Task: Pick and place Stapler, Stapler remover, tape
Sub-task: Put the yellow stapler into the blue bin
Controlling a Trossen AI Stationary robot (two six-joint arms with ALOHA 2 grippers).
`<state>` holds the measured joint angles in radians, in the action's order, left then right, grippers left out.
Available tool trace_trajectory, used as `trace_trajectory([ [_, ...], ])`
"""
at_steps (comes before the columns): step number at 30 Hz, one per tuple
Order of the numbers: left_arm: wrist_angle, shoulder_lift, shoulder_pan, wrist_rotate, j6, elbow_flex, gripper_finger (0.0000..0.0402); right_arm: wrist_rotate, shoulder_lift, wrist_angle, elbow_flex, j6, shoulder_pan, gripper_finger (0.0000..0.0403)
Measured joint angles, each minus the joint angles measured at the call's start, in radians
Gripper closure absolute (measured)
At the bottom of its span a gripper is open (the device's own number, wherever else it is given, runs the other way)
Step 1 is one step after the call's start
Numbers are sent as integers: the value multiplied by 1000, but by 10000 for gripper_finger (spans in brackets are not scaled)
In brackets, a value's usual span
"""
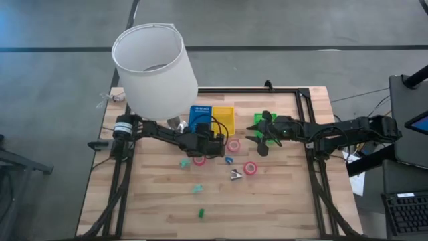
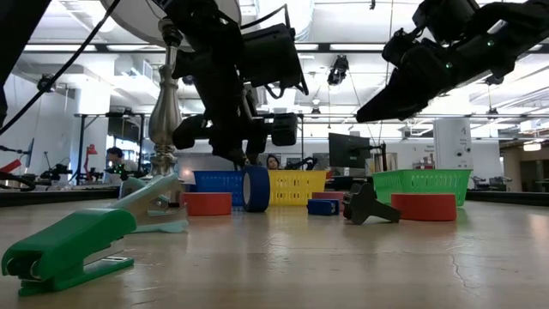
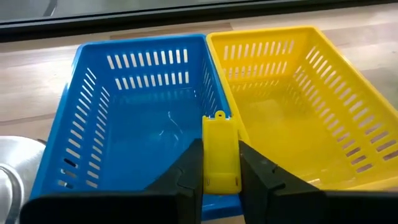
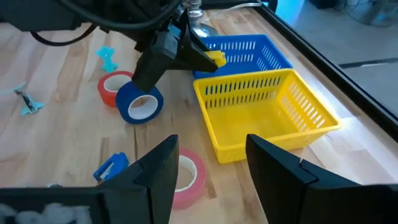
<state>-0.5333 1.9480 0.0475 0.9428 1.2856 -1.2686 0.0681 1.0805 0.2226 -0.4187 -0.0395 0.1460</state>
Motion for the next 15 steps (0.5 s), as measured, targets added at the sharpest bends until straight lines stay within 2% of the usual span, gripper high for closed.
trace_trajectory([
  [3,0,-2,0,-8,-4,-1,327,0,0,0,0,39,0,218],
  [11,-8,-2,-3,-18,-4,-1,199,1,0,1,0,77,0,218],
  [15,-8,-2,-4,-15,37,-1,184,1,0,4,0,78,0,218],
])
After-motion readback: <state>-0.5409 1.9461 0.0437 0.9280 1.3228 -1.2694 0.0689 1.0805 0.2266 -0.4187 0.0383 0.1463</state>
